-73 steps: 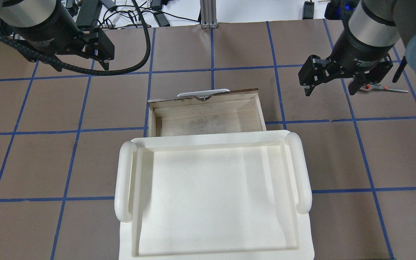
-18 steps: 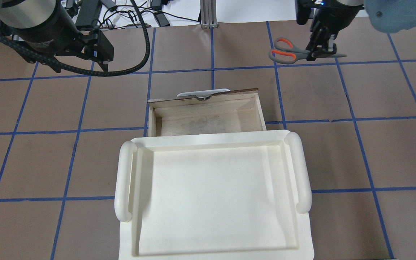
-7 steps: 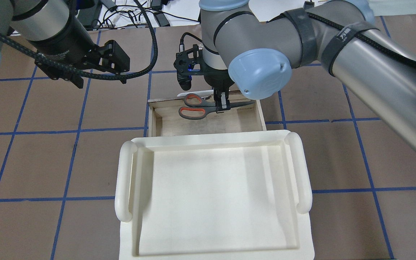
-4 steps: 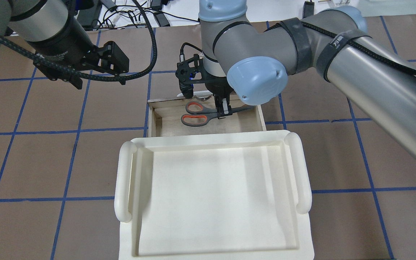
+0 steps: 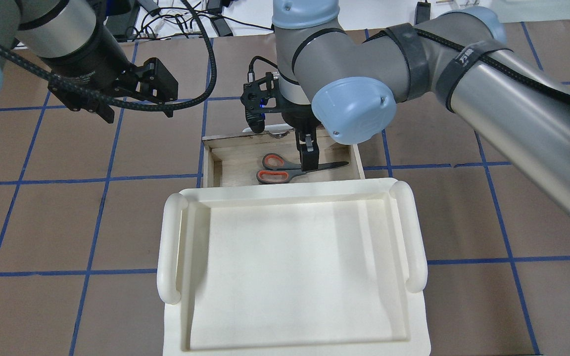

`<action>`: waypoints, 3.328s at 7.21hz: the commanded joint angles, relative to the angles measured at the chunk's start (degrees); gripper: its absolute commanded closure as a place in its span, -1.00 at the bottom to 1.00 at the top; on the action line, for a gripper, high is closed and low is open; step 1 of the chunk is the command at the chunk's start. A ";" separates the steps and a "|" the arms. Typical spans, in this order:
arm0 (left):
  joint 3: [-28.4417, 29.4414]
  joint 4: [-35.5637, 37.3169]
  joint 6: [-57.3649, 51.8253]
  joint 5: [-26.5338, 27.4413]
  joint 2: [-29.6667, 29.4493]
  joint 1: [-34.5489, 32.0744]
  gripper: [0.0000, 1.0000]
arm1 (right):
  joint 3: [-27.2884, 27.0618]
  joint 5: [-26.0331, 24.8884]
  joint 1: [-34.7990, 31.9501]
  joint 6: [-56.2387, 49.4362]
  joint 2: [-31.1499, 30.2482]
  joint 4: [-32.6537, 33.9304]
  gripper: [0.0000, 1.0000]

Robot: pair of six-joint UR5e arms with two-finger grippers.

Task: Put scissors in drawer and close it
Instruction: 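Lower the scissors into the drawer and open the right gripper, then raise the right gripper out of the drawer while the left arm moves toward the drawer, then bring the left gripper down to the drawer's front edge farthest from the robot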

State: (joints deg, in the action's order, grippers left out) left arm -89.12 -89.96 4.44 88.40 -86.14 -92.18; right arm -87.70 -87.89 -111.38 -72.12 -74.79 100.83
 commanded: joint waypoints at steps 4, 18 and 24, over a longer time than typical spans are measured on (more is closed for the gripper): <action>0.17 0.48 0.48 -0.07 -0.95 0.07 -1.00 | 0.51 -0.97 6.51 52.54 -4.05 -0.37 -1.00; 9.93 22.02 21.05 3.01 -28.27 -13.20 -1.00 | -0.10 -1.14 20.85 71.15 -12.84 -6.79 -1.00; 12.74 21.15 15.52 1.79 -35.05 -13.11 -1.00 | -0.19 -1.23 20.85 70.46 -12.84 -6.17 -1.00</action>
State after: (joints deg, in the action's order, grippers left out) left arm -76.63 -68.31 20.43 90.84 -119.74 -105.31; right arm -87.83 -89.12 -90.53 -1.16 -87.66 94.53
